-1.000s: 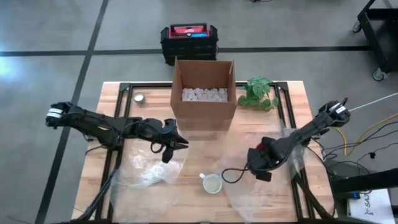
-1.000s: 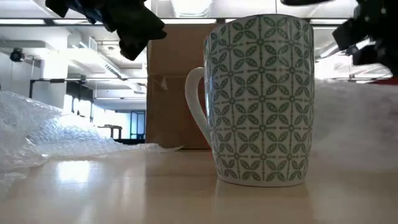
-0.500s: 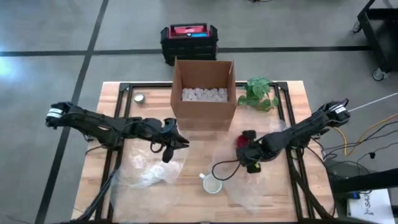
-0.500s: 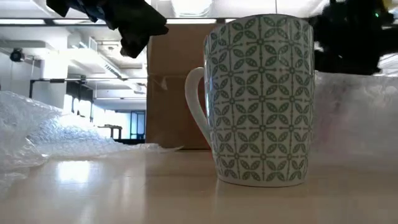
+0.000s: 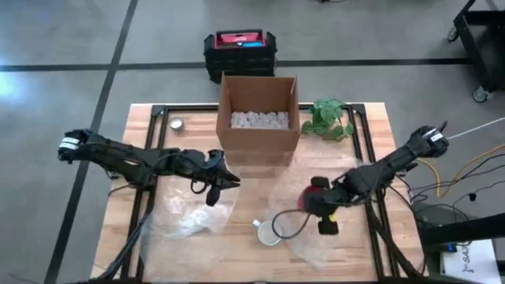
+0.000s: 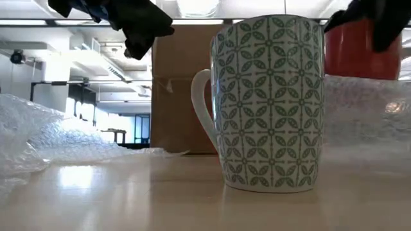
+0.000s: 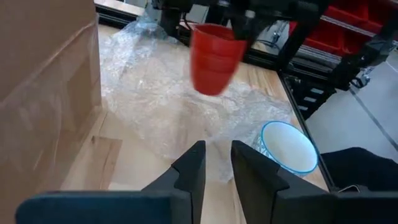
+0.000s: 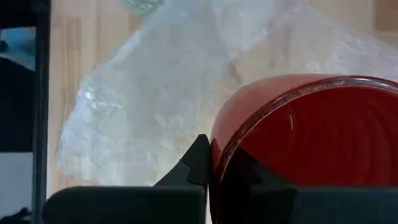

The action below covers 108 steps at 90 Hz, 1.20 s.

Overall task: Wrap mug
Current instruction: Wrap the orange mug in bubble wrap

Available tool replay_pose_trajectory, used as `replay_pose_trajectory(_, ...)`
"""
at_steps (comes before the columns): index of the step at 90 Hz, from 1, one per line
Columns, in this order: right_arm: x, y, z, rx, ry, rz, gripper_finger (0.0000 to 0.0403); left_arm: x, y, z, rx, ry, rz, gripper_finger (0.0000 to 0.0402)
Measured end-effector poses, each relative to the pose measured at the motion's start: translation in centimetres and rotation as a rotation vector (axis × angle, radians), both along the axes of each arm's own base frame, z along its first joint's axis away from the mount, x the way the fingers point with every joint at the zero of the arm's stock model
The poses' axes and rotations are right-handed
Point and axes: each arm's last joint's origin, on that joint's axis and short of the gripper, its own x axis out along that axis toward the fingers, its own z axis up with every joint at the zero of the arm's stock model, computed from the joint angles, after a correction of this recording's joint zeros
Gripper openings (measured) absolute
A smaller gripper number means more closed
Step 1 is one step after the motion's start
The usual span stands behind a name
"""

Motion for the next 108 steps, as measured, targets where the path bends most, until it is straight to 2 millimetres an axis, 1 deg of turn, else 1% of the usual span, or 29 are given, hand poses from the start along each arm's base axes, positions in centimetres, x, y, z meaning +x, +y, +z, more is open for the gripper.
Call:
replay_pose_trajectory(10,0.7,0.4,-2.4,-0.002,-0.007,-0.002,0.0000,0.0,0.0,0.0,0.000,-0.002,0.000,0.0063)
replay_pose_trajectory(18,0.7,0.9,-3.4,-0.011,0.012,0.013,0.0000,0.0,0.0,0.0,-0.001,-0.003,0.000,0.0065)
replay_pose_trajectory(25,0.4,1.3,-4.1,-0.017,0.063,0.047,0.0000,0.0,0.0,0.0,0.000,-0.003,0.000,0.0065)
replay_pose_trajectory(38,-0.7,1.9,-4.2,-0.025,0.140,0.092,0.0000,0.0,0.0,0.0,-0.001,-0.003,0.000,0.0061)
replay_pose_trajectory(44,-1.6,2.0,-4.0,-0.024,0.196,0.106,0.0000,0.0,0.0,0.0,-0.001,-0.003,0.000,0.0062)
replay_pose_trajectory(50,-2.5,2.0,-3.6,-0.002,0.255,0.108,0.0000,0.0,0.0,0.0,-0.001,-0.003,0.000,0.0064)
replay_pose_trajectory(59,-3.3,2.0,-2.6,0.053,0.289,0.084,0.0000,0.0,0.0,0.0,-0.001,-0.003,0.000,0.0065)
replay_pose_trajectory(66,-3.6,1.8,-1.4,0.046,0.273,0.053,0.0000,0.0,0.0,0.0,-0.001,-0.003,0.000,0.0063)
replay_pose_trajectory(72,-3.6,1.5,-0.4,0.003,0.213,0.013,0.0000,0.0,0.0,0.0,-0.001,-0.004,0.000,0.0061)
replay_pose_trajectory(79,-3.8,0.9,0.0,-0.073,0.174,-0.061,0.0000,0.0,0.0,0.1,-0.001,-0.007,0.000,0.0062)
replay_pose_trajectory(89,-4.6,-0.2,-0.9,-0.142,0.237,-0.163,0.0000,0.0,0.0,0.1,-0.001,-0.008,0.000,0.0065)
replay_pose_trajectory(99,-5.3,-0.5,-2.4,-0.141,0.303,-0.185,0.0000,0.0,0.0,0.1,-0.001,-0.008,0.000,0.0065)
replay_pose_trajectory(108,-5.4,-0.7,-3.3,-0.153,0.290,-0.186,0.0000,0.0,0.0,0.1,-0.002,-0.007,-0.001,0.0061)
